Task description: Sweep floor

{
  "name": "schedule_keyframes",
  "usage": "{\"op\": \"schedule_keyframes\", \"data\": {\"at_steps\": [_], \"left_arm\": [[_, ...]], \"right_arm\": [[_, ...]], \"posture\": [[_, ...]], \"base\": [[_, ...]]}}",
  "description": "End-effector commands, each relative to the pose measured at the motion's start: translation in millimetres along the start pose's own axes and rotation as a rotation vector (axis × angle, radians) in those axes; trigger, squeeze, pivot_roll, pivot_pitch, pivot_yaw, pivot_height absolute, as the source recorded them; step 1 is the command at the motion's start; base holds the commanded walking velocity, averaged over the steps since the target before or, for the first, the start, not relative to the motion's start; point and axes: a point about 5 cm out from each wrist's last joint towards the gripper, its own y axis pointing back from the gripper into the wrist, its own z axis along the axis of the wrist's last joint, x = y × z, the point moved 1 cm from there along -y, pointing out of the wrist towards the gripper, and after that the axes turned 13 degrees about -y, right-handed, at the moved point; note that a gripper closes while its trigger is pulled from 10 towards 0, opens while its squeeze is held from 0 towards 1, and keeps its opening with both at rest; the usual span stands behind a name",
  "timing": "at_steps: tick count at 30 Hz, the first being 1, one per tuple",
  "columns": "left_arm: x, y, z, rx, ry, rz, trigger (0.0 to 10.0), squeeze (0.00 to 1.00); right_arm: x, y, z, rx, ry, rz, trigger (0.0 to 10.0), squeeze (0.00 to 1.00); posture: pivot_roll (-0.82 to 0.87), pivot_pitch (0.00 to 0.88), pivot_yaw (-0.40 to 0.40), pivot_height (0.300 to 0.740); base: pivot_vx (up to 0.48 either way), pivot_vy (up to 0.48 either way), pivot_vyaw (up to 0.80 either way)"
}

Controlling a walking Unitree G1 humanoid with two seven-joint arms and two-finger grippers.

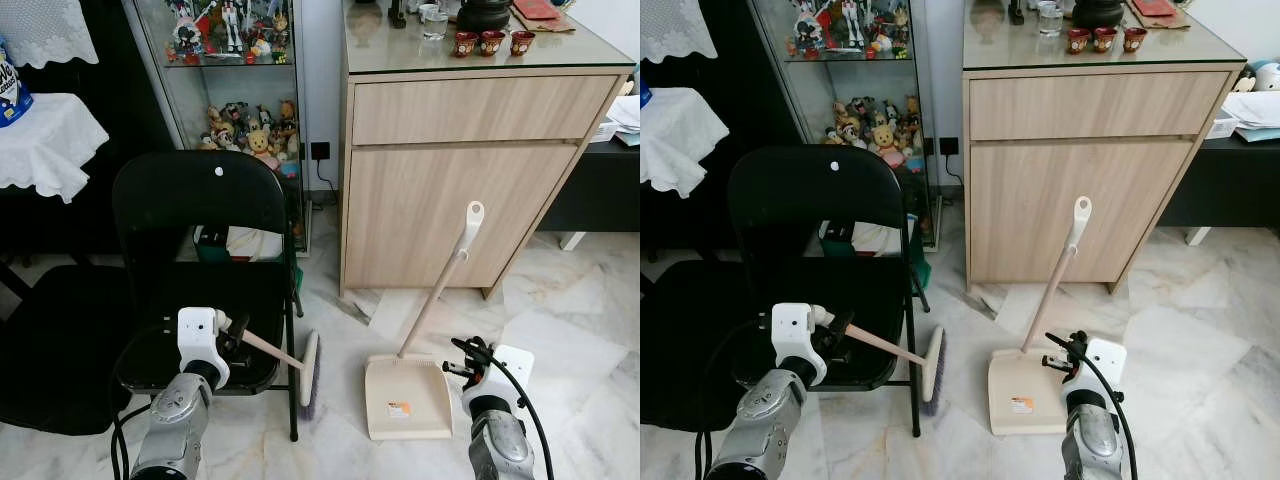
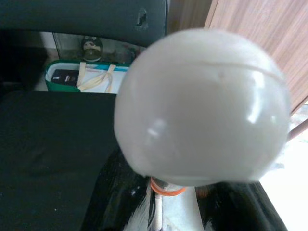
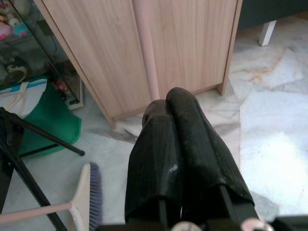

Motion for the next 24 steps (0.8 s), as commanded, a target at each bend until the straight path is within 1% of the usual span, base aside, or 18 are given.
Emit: {"op": "schedule_keyframes", "data": {"at_steps": [1, 18, 24], "left_arm": [[7.2, 0.2, 6.9, -0.026, -0.021, 0.015, 10.0, 0.00], [7.6, -0.5, 9.6, -0.034, -0.014, 0.013, 10.0, 0.00], [5.1, -1.0, 10.9, -0.037, -0.012, 0.005, 10.0, 0.00]], "right_arm": [[-2.5, 0.4, -1.3, 0.009, -0.010, -0.012, 10.0, 0.00], [-5.1, -1.0, -1.1, 0.018, -0.012, -0.014, 10.0, 0.00], [-6.0, -1.3, -0.9, 0.019, -0.014, -0.016, 10.0, 0.00]], "posture": [[0.00, 0.045, 0.049, 0.740], [0.00, 0.048, 0.048, 0.740], [0.00, 0.048, 0.049, 0.740]], "base": [[-0.285, 0.000, 0.00], [-0.311, 0.000, 0.00], [-0.328, 0.000, 0.00]]}}
